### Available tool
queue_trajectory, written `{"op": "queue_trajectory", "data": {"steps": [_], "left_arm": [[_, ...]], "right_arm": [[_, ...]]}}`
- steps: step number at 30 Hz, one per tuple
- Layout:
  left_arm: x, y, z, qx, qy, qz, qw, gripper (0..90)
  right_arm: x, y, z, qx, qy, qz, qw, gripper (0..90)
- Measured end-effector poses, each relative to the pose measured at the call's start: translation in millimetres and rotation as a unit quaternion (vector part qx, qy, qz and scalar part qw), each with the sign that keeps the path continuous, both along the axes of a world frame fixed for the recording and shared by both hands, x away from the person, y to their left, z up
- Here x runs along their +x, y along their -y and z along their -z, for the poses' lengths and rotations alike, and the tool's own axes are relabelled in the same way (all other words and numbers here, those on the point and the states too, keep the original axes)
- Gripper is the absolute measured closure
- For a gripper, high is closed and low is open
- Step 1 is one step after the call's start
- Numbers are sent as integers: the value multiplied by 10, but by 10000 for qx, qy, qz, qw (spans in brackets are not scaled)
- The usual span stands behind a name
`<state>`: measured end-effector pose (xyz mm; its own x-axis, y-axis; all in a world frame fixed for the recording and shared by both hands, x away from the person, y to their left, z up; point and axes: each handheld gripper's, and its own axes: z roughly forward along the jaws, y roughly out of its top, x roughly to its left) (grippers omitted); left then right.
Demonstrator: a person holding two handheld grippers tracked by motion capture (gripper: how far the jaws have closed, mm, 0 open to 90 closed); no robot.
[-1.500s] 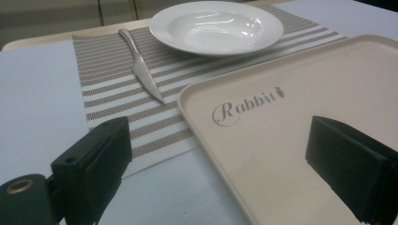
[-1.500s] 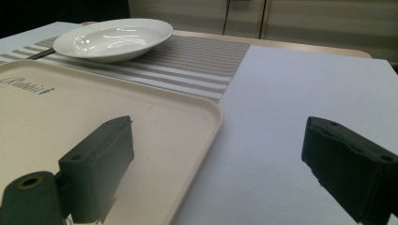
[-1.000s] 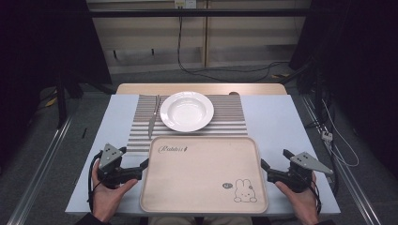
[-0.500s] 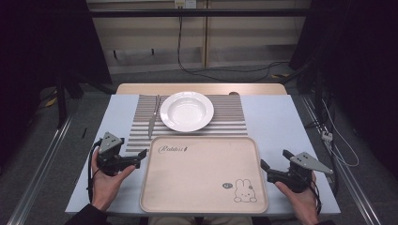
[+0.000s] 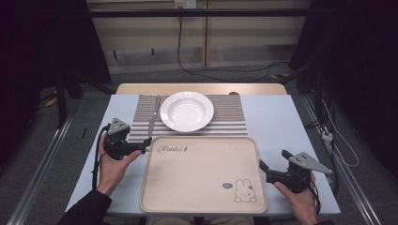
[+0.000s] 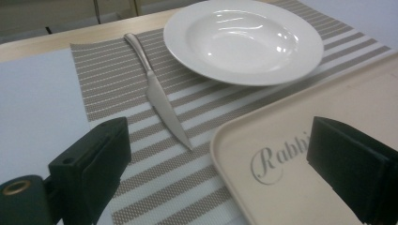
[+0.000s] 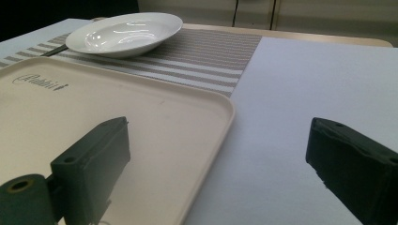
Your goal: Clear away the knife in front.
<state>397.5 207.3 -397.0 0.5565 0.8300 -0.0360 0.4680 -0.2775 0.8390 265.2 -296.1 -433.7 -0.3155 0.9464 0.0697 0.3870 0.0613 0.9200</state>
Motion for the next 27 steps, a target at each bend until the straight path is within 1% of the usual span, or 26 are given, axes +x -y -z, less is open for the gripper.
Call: {"op": "queue_trajectory", "data": {"steps": [1,4,5,6,8,9,10,11,13,15,17,19,20,22,23,24,25,26,27], "left_arm": [[28,-5,-1,-20,-22,-10,10000,63],[124,-16,-4,23,-46,-81,10000,59],[186,-15,-4,59,-24,-117,9999,57],[186,-15,-4,59,-24,-117,9999,57],[251,-5,4,164,69,-119,9998,58],[292,-7,5,175,31,-81,9998,58],[323,-6,3,176,-12,-96,9998,64],[353,0,-3,192,-41,-92,9998,63],[405,10,-31,265,2,-86,9996,64],[468,21,-64,285,-36,-63,9996,63],[531,32,-97,307,-9,-110,9995,64],[605,42,-124,330,-121,-134,9993,68],[637,50,-129,289,-138,-175,9993,72],[706,66,-132,358,-206,-203,9989,75],[743,74,-131,378,-253,-178,9988,81],[774,85,-129,393,-241,-209,9987,82],[805,95,-129,460,-239,-226,9984,82],[838,101,-130,433,-263,-212,9985,85],[870,105,-135,501,-271,-212,9981,85]], "right_arm": [[0,0,0,0,0,0,10000,66],[9,-15,12,4,-37,-24,10000,66],[10,-20,11,-12,-32,-26,10000,66],[13,-24,10,-5,-31,-31,10000,66],[15,-27,13,5,-48,-41,10000,66],[15,-27,13,5,-48,-41,10000,66],[14,-27,14,-5,-50,-51,10000,65],[9,-23,11,-2,-38,-40,10000,65],[8,-21,10,0,-34,-37,10000,65],[14,-18,13,25,-45,-35,10000,65],[18,-19,14,16,-51,-34,10000,65],[19,-21,15,18,-57,-43,10000,65],[19,-24,16,20,-53,-49,10000,65],[18,-27,15,22,-57,-65,10000,65],[19,-26,15,18,-51,-65,10000,65],[20,-25,15,22,-53,-69,10000,65],[20,-25,15,22,-53,-69,10000,65],[21,-25,15,24,-54,-69,10000,65],[21,-26,15,22,-52,-68,10000,65]]}}
